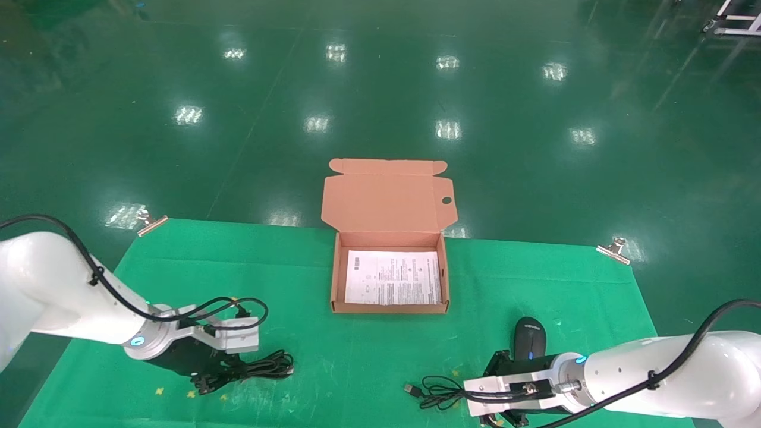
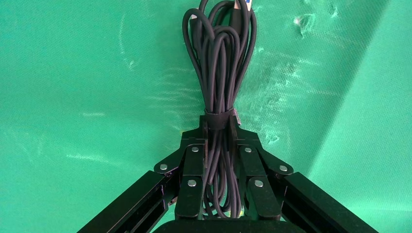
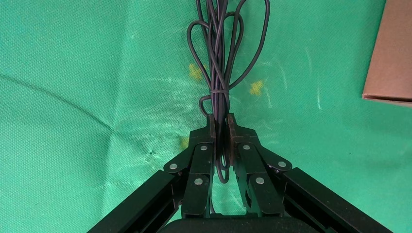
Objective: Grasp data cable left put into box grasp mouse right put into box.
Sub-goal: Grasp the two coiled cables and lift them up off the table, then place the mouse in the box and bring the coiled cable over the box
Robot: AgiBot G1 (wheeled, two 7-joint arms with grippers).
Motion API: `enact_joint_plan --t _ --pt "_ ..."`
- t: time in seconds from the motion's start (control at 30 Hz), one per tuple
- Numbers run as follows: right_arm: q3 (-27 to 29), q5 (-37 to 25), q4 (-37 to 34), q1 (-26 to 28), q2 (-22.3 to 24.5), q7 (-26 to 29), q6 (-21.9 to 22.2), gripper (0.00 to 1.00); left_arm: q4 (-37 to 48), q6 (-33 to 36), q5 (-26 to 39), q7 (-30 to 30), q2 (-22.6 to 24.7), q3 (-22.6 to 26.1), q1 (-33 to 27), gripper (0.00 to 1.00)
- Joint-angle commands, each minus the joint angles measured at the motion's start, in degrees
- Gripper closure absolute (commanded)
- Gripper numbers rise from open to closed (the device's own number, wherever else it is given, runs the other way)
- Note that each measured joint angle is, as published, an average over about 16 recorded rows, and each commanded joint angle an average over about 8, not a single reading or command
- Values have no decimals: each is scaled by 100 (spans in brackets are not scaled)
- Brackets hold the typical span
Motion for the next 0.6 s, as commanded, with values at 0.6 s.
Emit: enact_joint_plan --t 0.6 --pt "954 11 1817 751 1261 1339 324 100 -2853 -126 -419 -41 -1035 -519 -357 100"
